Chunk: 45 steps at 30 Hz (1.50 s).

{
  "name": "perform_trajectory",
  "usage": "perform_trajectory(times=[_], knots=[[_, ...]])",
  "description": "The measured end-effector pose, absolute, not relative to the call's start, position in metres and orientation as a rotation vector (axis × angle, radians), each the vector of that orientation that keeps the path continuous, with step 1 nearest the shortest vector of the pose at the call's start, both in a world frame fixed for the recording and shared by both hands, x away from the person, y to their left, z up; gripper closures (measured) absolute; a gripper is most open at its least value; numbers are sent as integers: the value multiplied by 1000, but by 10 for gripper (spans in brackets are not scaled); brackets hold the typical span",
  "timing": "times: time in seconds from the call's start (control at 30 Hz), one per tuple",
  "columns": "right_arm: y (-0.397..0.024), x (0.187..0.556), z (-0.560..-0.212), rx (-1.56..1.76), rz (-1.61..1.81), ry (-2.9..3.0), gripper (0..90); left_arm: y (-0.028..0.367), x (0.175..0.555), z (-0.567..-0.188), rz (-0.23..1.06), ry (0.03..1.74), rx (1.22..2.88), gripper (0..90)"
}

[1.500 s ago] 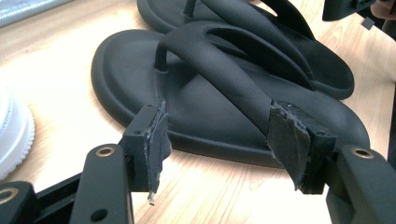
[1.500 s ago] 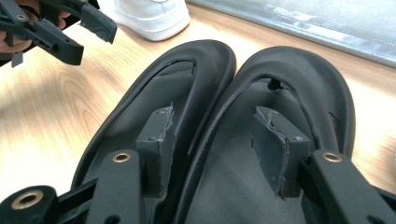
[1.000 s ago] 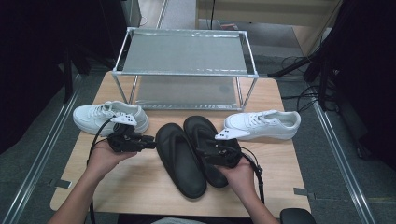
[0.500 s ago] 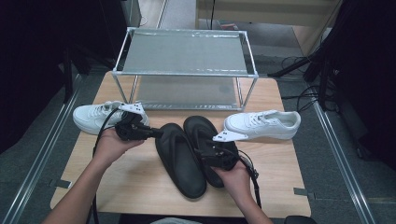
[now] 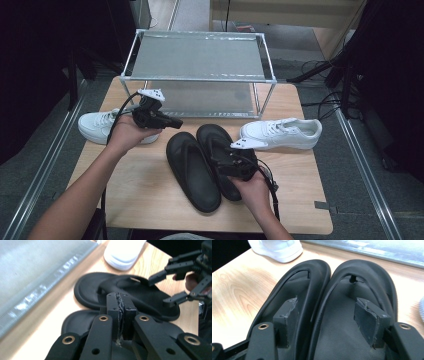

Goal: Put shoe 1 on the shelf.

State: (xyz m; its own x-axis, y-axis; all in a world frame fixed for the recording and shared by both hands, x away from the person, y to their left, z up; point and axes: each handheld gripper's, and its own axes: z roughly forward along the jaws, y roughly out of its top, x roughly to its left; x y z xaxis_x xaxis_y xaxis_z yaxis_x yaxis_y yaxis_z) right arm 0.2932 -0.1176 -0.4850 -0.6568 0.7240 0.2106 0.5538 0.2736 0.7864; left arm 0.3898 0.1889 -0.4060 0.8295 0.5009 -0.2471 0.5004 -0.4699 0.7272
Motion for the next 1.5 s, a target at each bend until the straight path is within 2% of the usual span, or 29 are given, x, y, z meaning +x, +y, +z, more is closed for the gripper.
perform_trajectory(times=[0.67,0.83,0.93,1.2,1.3,1.43,1.5], knots=[[-102,303,-499,1241,1311,2365,342,172,457,-357,122,720,2162,894],[-91,304,-504,1215,1294,2386,332,171,473,-343,129,718,2150,896],[-85,303,-507,1225,1281,2405,335,174,486,-334,91,729,2123,894],[-69,304,-518,1217,1252,2430,343,176,515,-343,165,730,2157,883],[-65,305,-523,1216,1243,2434,365,176,520,-350,148,733,2168,884],[-65,305,-523,1207,1220,2419,455,177,520,-352,156,736,2169,883],[-65,305,-523,1202,1200,2404,514,175,518,-351,206,719,2191,875]])
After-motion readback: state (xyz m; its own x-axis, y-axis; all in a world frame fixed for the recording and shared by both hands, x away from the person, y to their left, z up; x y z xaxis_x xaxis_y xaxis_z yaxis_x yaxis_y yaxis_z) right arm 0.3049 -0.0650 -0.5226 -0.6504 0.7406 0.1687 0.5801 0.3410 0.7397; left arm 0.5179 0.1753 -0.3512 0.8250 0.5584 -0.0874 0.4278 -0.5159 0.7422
